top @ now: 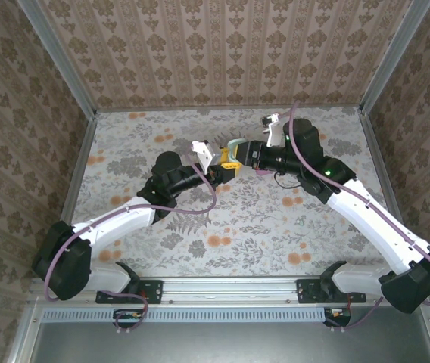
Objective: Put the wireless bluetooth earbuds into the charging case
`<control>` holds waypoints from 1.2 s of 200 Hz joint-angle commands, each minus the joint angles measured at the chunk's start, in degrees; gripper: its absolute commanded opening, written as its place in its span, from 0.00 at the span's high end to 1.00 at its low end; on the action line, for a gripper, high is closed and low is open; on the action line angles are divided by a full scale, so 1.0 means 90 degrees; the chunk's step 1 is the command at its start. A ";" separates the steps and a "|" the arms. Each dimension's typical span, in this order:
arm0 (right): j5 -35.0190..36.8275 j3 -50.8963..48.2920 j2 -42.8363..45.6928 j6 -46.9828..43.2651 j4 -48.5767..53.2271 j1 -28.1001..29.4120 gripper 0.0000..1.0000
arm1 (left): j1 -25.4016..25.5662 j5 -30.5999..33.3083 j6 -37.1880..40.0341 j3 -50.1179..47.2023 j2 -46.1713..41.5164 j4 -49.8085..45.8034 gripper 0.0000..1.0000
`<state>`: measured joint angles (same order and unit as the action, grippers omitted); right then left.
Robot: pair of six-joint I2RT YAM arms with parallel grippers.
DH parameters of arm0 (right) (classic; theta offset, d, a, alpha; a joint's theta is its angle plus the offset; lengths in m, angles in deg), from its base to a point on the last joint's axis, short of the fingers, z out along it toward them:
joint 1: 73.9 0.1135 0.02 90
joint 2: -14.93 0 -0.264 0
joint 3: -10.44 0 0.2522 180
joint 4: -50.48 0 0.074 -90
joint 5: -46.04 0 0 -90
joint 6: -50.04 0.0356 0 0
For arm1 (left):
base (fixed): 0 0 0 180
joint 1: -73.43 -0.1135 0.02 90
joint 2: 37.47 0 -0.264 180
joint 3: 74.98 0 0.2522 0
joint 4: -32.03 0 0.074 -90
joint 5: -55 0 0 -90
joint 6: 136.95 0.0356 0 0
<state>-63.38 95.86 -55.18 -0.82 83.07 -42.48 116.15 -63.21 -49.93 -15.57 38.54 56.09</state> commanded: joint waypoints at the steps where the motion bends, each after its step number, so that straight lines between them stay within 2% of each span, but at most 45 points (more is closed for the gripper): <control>1: 0.0182 0.0092 0.0172 0.0045 0.0262 0.0034 0.66 | 0.0000 0.0011 -0.0054 0.0063 -0.0187 0.0393 0.68; 46: 0.0161 0.0058 0.0336 0.0039 0.0135 0.0034 0.67 | 0.0008 0.0057 -0.0025 0.0050 -0.0242 0.0315 0.68; 98: 0.0753 -0.0266 0.1168 -0.0192 -0.0061 0.0025 0.67 | 0.0013 0.0135 0.0019 0.0063 -0.0306 0.0221 0.68; 125: 0.1509 -0.0276 0.1682 -0.0657 0.0551 -0.0016 0.64 | 0.0016 0.0145 -0.0025 0.0038 -0.0359 0.0211 0.68; 142: 0.2368 -0.0343 0.1924 -0.0955 0.1245 -0.0100 0.62 | 0.0029 0.0173 -0.0046 0.0022 -0.0410 0.0204 0.68; 153: 0.2963 -0.0461 0.2007 -0.1004 0.1859 -0.0228 0.58 | 0.0039 0.0194 -0.0049 0.0013 -0.0451 0.0199 0.68; 169: 0.3246 -0.0720 0.2018 -0.0950 0.2585 -0.0609 0.56 | 0.0058 0.0214 -0.0075 -0.0004 -0.0514 0.0172 0.68; 188: 0.2983 -0.1246 0.1966 -0.0589 0.3243 -0.1232 0.53 | 0.0078 0.0234 -0.0081 -0.0034 -0.0581 0.0105 0.68; 213: 0.1650 -0.2156 0.1908 -0.0135 0.3566 -0.2221 0.52 | 0.0093 0.0291 -0.0067 -0.0048 -0.0607 0.0037 0.68; 223: 0.1271 -0.2538 0.1901 -0.0070 0.3515 -0.2449 0.53 | 0.0104 0.0300 -0.0065 -0.0043 -0.0567 0.0054 0.68; 240: 0.1197 -0.3001 0.1835 -0.0002 0.3439 -0.2558 0.53 | 0.0107 0.0263 -0.0086 0.0016 -0.0488 0.0083 0.68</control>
<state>-46.55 73.02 -38.77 -3.44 110.35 -64.17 116.65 -61.26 -49.93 -15.57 34.25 56.29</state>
